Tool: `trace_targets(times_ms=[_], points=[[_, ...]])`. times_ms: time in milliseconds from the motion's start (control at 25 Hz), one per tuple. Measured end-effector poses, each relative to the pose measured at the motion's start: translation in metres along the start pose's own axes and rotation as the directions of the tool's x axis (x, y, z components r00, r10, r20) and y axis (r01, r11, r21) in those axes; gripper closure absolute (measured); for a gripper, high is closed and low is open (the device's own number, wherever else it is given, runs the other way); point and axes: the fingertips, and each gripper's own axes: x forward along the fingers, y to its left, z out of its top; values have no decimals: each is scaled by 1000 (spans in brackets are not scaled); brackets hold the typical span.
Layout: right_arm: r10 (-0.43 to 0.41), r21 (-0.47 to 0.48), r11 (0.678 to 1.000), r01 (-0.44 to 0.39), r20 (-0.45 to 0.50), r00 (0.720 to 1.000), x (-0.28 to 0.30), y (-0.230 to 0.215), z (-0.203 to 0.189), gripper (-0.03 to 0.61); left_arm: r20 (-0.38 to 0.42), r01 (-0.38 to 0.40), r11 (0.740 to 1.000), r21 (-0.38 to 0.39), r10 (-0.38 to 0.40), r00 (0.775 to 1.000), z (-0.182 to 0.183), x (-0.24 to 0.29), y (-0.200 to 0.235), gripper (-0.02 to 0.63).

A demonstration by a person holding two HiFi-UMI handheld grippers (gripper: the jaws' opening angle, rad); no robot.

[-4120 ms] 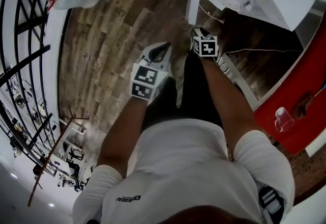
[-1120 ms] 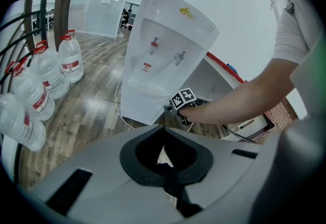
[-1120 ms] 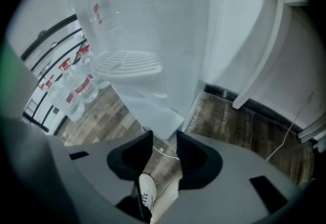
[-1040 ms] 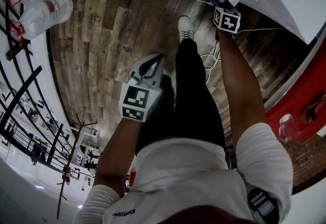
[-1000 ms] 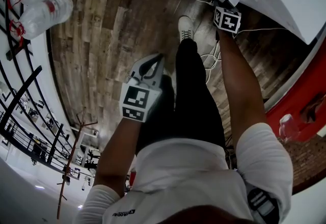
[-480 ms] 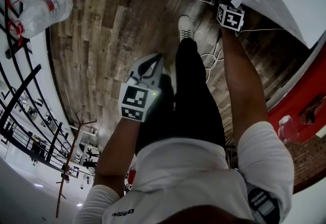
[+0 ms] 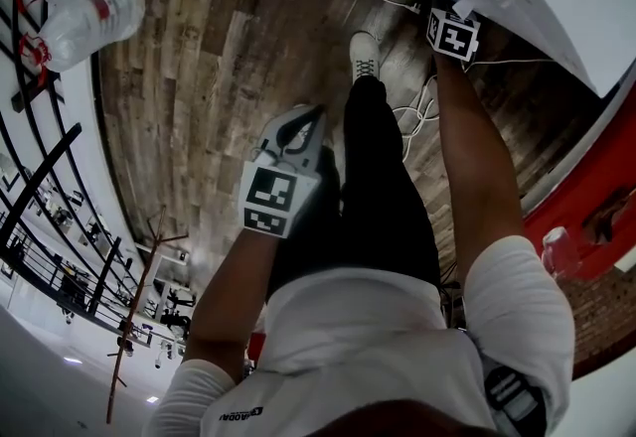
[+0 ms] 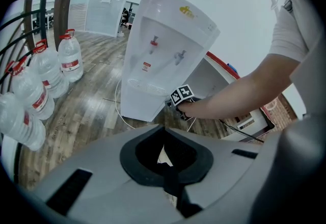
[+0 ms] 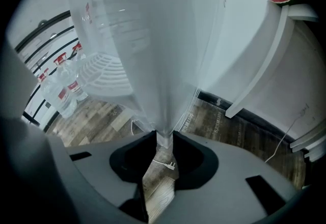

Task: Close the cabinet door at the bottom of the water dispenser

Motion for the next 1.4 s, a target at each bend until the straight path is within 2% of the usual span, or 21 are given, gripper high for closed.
trace_targets(times_ms=[200,360,600,760,880,1040,1240,1320,1400], points=[[-10,55,998,14,-81,997,-3,0,-17,491,12,-6,1000,17,6,1000,4,-5,3,617],[-7,45,999,13,-127,992,-23,10,-44,514,36,-1,999,41,0,999,10,-16,-2,617],[88,25,996,-85,-178,980,-66,58,-67,541,103,-12,997,82,4,995,26,-53,4,617],[149,23,989,-147,-172,974,-106,96,-71,549,161,-25,993,114,7,987,33,-89,-3,617],[210,-16,977,-214,-144,967,-140,133,-65,554,177,-18,992,123,-5,984,23,-118,-9,617],[323,-78,941,-328,-74,944,-204,186,-53,555,175,-13,998,58,3,985,-9,-166,-9,617],[418,50,904,-425,105,902,-285,222,-28,555,215,-49,996,77,31,976,-27,-225,-6,617],[456,79,878,-472,160,876,-322,235,-17,555,251,-52,994,100,25,968,-25,-245,-11,617],[500,73,847,-526,225,836,-363,245,-5,555,308,-44,991,130,2,951,-16,-260,-23,617]])
